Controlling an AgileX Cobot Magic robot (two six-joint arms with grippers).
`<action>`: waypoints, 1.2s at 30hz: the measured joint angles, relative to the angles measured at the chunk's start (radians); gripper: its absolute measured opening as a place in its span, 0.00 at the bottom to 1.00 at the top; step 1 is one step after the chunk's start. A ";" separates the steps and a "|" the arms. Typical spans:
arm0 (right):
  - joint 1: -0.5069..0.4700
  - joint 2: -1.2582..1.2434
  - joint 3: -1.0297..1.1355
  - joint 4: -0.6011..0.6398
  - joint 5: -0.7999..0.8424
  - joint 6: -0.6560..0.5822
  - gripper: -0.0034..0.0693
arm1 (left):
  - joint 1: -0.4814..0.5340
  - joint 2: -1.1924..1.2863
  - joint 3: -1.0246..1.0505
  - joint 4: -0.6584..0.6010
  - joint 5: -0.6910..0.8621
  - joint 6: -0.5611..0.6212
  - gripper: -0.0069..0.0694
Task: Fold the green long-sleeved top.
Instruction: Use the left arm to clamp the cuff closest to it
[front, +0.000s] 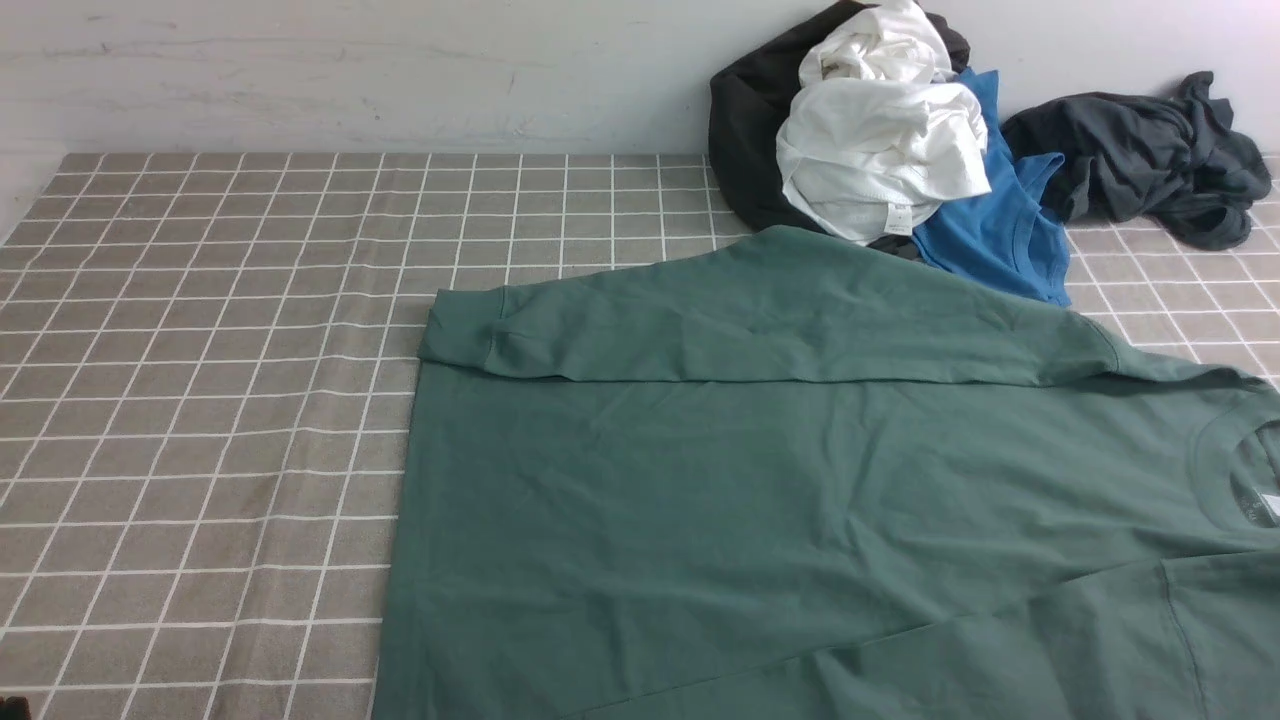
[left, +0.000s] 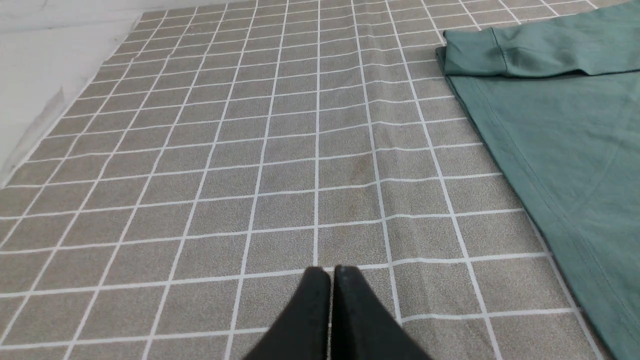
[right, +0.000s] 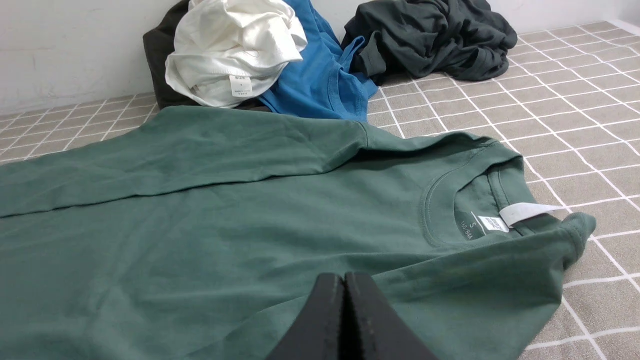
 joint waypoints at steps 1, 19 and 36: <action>0.000 0.000 0.000 0.000 0.000 0.000 0.03 | 0.000 0.000 0.000 0.000 0.000 0.000 0.08; 0.000 0.000 0.000 0.000 0.000 0.000 0.03 | 0.000 0.000 0.000 0.000 0.000 0.000 0.08; 0.000 0.000 0.000 -0.084 0.003 0.002 0.03 | 0.000 0.000 0.000 0.000 0.000 0.000 0.08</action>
